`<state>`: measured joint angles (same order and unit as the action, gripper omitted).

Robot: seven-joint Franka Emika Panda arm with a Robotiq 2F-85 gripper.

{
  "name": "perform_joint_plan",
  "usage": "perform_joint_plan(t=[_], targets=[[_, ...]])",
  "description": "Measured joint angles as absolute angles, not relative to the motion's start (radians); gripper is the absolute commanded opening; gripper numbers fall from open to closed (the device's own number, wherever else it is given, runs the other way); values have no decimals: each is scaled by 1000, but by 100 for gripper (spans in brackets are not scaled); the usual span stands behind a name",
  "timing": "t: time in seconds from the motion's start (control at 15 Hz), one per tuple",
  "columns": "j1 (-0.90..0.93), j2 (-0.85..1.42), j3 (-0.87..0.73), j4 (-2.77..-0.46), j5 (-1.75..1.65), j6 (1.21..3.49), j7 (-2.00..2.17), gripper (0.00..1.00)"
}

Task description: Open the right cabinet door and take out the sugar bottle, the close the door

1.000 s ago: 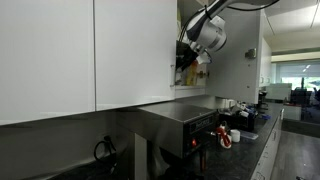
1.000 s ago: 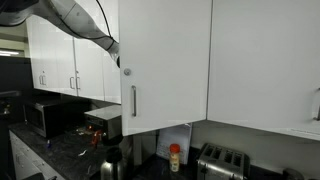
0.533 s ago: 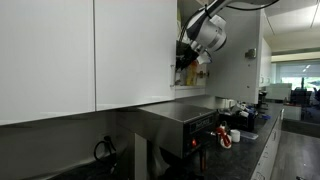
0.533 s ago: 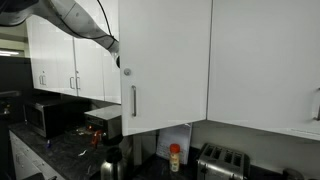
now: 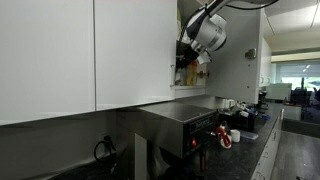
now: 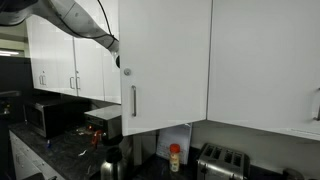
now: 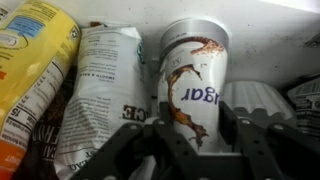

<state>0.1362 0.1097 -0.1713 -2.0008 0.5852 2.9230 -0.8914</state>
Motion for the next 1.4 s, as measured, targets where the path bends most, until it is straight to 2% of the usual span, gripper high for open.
perform_joint_plan(t=[0.33,1.4], targets=[[136,70,-172,-2047,573,2923,-892,23],[115,-247,-175,-2376,445,2926,-874,23]])
